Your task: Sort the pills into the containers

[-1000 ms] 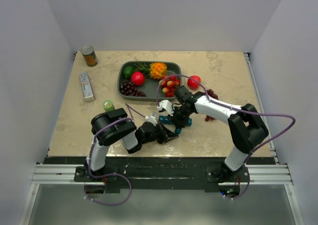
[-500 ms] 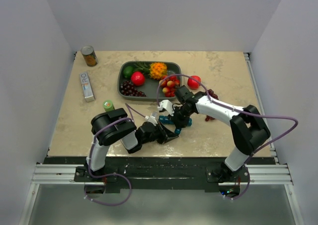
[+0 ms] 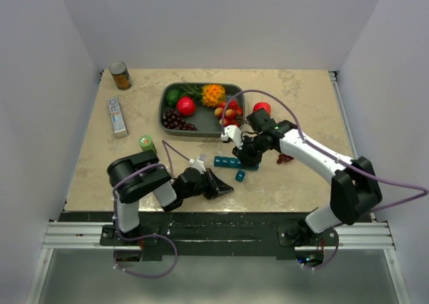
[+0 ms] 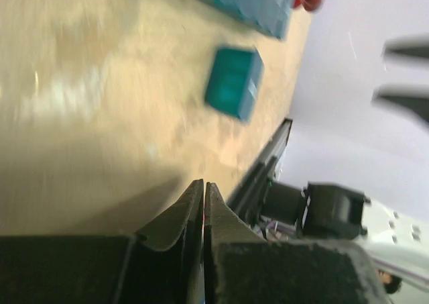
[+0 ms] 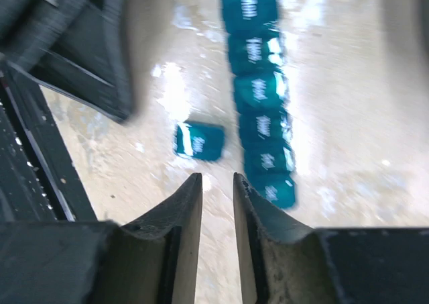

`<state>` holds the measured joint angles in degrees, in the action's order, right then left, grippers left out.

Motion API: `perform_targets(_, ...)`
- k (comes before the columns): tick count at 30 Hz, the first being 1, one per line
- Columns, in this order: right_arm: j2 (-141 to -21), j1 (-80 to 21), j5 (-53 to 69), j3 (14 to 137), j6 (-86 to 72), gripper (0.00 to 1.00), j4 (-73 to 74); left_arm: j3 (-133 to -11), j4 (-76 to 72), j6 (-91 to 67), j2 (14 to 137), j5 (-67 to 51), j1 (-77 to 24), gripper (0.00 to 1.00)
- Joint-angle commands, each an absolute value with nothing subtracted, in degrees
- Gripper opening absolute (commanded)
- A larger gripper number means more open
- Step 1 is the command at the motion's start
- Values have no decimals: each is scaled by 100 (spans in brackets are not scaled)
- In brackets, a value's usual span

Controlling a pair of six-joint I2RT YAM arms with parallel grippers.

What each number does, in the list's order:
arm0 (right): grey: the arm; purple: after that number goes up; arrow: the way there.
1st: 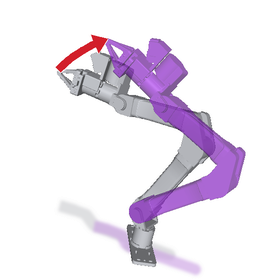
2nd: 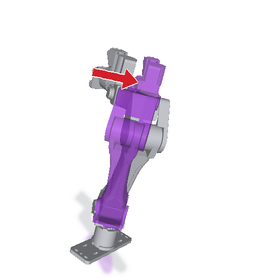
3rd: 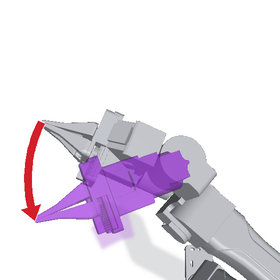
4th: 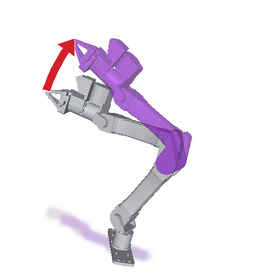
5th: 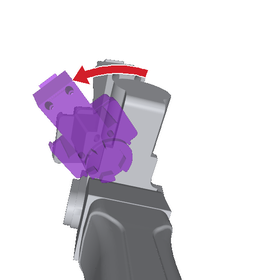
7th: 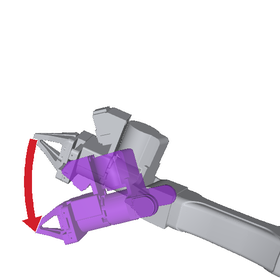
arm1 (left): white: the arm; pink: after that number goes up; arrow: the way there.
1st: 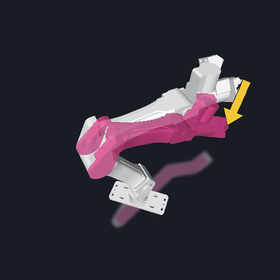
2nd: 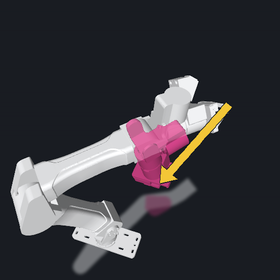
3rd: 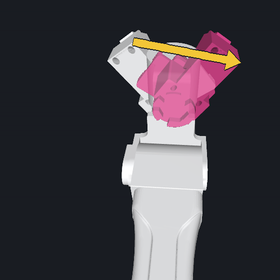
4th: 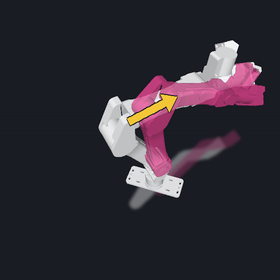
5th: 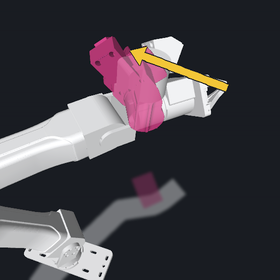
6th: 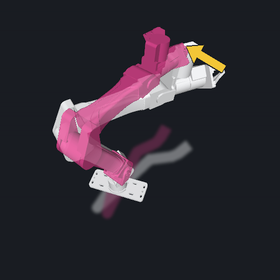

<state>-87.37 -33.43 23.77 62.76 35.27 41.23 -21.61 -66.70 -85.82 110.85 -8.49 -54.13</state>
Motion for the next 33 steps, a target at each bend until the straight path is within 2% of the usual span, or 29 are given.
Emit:
perform_targets(1, -7781, -2919, 2672, 6451, 3700, 31, 4210, -1530, -6119, -7596, 9636, -923, -5493, 11)
perform_targets(3, -7499, -2725, 2707, 6460, 3700, 39, 4201, -1677, -4839, -6878, 8450, -827, -5537, 19)
perform_targets(4, -7253, -2672, 2716, 6469, 3691, 42, 4210, -1861, -4208, -6542, 8046, -748, -5598, 28)
perform_targets(5, -7103, -2559, 2751, 6530, 3683, 51, 4227, -2089, -2853, -5843, 7276, -443, -5651, 34)
perform_targets(6, -6962, -2488, 2786, 6565, 3665, 56, 4228, -2544, -2291, -5479, 6929, -283, -5669, 41)
perform_targets(7, -6839, -2348, 2821, 6600, 3604, 62, 4219, -2784, -1763, -5136, 6595, -3, -5695, 52)
perform_targets(8, -6568, -2268, 2917, 6688, 3560, 73, 4184, -3030, -766, -4419, 6018, 305, -5695, 57)
perform_targets(9, -6452, -2181, 2970, 6741, 3507, 78, 4184, -3554, -295, -4047, 5751, 569, -5695, 63)
perform_targets(10, -6321, -2058, 2979, 6776, 3437, 82, 4140, -3821, 737, -3756, 5322, 1154, -5695, 74)
perform_targets(11, -6102, -2013, 2919, 6837, 3280, 92, 3940, -4058, 1130, -3292, 5126, 1499, -5695, 81)
perform_targets(12, -5978, -1987, 2518, 6855, 2808, 98, 3798, -4435, 1438, -3104, 4941, 1799, -5687, 87)
perform_targets(13, -5890, -1969, 2200, 6934, 2464, 99, 3623, -4569, 1885, -2955, 4591, 2193, -5678, 99)
perform_targets(15, -5783, -1960, 1280, 7231, 1744, 99, 3401, -4895, 2274, -2585, 4116, 2425, -5660, 99)
perform_targets(18, -5652, -1951, 739, 7592, 1249, 99, 3349, -5264, 2678, -2285, 3719, 2548, -5660, 99)
perform_targets(25, -5546, -1828, 404, 8077, 765, 99, 3331, -5774, 3226, -2224, 3419, 2646, -5660, 99)
perform_targets(33, -5528, -1653, 878, 8156, 834, 99, 3392, -6187, 3516, -1960, 3551, 2742, -5669, 99)
